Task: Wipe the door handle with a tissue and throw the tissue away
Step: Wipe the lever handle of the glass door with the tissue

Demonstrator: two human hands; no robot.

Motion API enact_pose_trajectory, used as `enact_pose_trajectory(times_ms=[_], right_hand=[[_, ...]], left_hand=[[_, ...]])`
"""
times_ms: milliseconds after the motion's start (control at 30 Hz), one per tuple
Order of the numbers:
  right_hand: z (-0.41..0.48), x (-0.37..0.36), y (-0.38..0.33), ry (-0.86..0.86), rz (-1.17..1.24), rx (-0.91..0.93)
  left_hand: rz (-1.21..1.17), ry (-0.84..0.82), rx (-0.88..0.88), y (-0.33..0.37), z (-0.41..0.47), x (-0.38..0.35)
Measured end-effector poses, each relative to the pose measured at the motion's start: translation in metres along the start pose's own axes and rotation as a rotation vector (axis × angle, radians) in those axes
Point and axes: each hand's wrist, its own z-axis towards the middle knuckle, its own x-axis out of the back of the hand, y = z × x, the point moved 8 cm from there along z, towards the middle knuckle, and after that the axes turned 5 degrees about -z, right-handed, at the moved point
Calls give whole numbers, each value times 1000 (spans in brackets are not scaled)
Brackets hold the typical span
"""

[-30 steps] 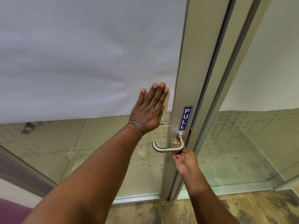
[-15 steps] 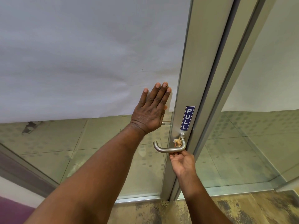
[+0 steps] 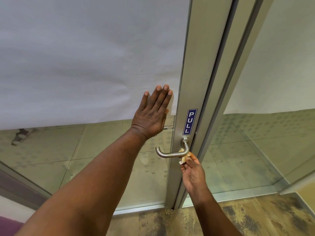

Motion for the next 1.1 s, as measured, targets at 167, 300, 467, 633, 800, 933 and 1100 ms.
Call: enact_pose_trajectory(times_ms=[167,300,467,633,800,933,1100], right_hand=[[-14,6,-9,-4,-191,89],[-30,1,-10,-53,-340,130],[-50,-23,-11,-171,-384,165],[-68,-61,-19,-263,-391,188],[-86,-82,-19,-286,-391,165],[-102,-90,-8,-325,-362,106],[-125,-103,18,-420,-312,9]], left_hand=[[6,-42,7,0,-1,-1],[-5,-84,29,1,-2,1],[-30,-158,58,6,-4,7],[-103,-283,91,15,-25,18],[-250,-343,181,32,-83,41],[-306,-314,264,41,-122,65],[-275,-381,366,44,-159,90]])
